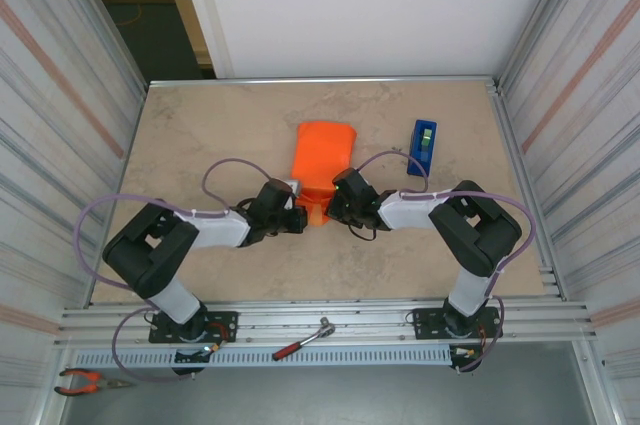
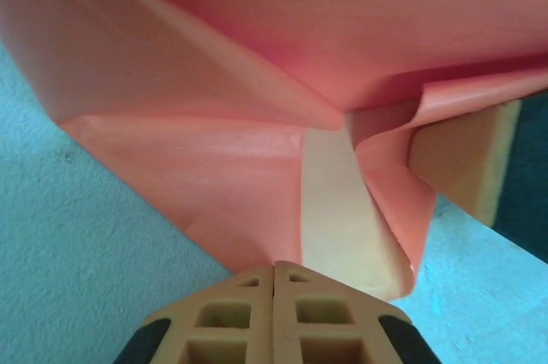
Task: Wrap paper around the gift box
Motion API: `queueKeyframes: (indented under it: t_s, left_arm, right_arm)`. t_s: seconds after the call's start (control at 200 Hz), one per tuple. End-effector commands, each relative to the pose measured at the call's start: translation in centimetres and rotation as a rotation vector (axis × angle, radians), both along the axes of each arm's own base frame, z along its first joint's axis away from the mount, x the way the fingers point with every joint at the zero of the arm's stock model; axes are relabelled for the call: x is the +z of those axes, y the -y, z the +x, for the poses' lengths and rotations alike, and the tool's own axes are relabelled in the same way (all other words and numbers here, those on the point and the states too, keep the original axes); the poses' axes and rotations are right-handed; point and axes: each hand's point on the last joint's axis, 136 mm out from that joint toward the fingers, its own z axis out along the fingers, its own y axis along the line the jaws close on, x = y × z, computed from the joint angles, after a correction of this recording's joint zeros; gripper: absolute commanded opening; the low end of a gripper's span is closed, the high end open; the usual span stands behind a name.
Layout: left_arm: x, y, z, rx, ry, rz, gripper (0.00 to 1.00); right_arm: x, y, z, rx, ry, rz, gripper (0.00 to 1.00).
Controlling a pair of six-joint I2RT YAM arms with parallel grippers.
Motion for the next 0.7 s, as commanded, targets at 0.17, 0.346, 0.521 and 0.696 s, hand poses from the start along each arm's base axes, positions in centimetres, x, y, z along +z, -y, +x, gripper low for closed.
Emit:
queueKeyframes:
  t_s: [0.17, 0.346, 0.521, 0.696]
  left_arm:
    - [2.1, 0.2, 0.3, -0.004, 0.043, -0.01, 0.0]
    - [3.4, -0.4, 0.7, 0.003, 0.081, 0.005, 0.0]
    - [2.6, 0.7, 1.4, -0.034, 0.065, 0.0, 0.0]
    - [0.0, 0.7, 1.1, -0.048, 0.018, 0.042, 0.0]
  right_arm:
    - [-3.3, 1.3, -3.4, 0.046, -0.123, -0.097, 0.0]
    - [-3.4, 1.3, -3.5, 0.05, -0.125, -0.098, 0.0]
    - [-3.6, 1.3, -3.5, 0.048, -0.127, -0.102, 0.0]
    - [-3.5, 1.3, -3.6, 0.054, -0.126, -0.106, 0.0]
